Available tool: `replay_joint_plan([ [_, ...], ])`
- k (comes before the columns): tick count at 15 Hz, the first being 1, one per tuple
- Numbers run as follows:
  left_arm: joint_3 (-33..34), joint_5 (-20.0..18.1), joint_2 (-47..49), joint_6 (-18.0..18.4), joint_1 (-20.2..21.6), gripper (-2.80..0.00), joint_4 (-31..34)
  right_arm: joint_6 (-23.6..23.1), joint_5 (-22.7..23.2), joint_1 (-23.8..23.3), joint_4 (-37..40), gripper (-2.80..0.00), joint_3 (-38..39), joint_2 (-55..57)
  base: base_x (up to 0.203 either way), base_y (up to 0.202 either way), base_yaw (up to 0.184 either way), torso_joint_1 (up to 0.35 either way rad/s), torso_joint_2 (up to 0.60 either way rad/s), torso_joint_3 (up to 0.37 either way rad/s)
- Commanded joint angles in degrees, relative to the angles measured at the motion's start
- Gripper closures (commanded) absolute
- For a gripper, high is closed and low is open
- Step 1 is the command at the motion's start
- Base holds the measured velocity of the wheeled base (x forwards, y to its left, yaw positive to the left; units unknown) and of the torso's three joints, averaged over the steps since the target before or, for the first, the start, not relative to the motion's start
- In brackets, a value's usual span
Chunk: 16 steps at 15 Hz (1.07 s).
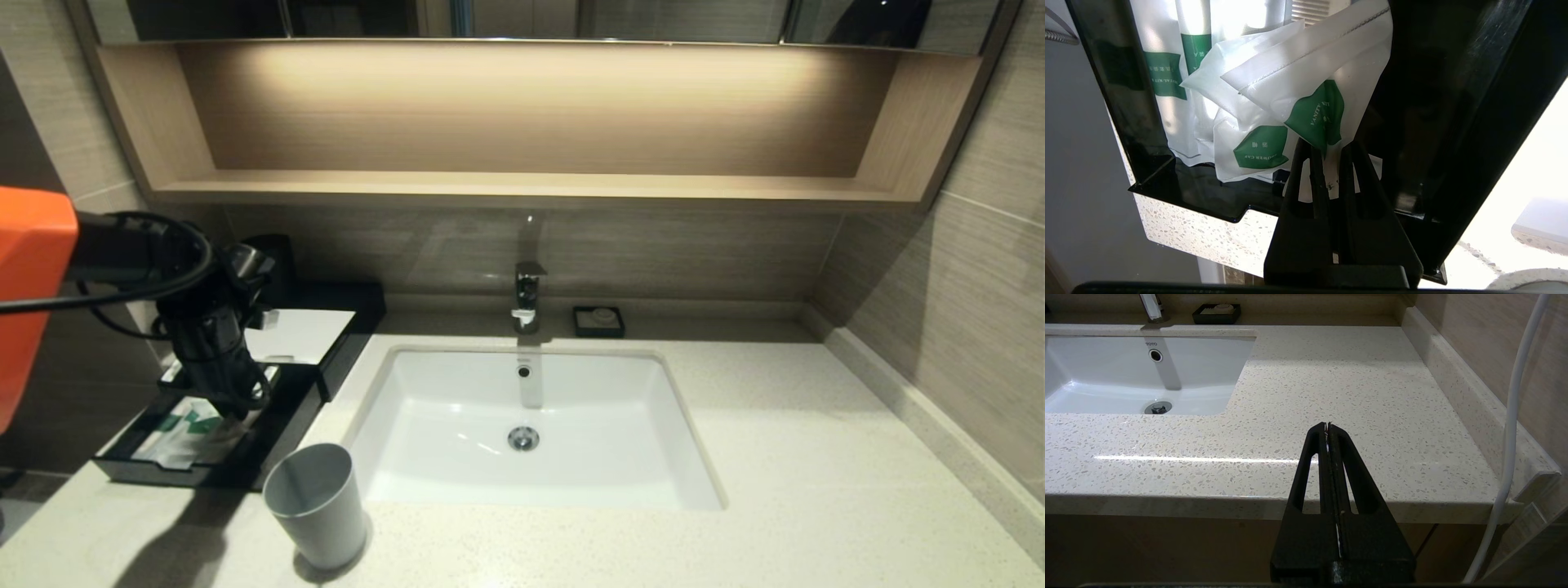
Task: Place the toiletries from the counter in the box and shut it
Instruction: Place the bathroom toiletry into the drawer
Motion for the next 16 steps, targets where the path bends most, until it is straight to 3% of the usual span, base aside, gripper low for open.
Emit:
replay_joint_plan([
  [1,0.0,0.2,1.0,0.1,0.0,0.0,-0.2,0.0,0.0,0.0,0.0,0.0,0.1,0.0,0.0,0.0,0.0,0.0,0.0,0.0],
  [8,-0.7,0.1,2.0,0.1,0.0,0.0,-0.9,0.0,0.0,0.0,0.0,0.0,0.1,0.0,0.0,0.0,0.0,0.0,0.0,0.0],
  [9,-0.8,0.1,2.0,0.0,0.0,-2.8,-0.9,0.0,0.0,0.0,0.0,0.0,0.1,-0.1,0.0,0.0,0.0,0.0,0.0,0.0],
  [16,-0.8,0.2,0.0,-0.6,0.0,-2.8,-3.2,0.0,0.0,0.0,0.0,0.0,0.0,0.0,0.0,0.0,0.0,0.0,0.0,0.0],
])
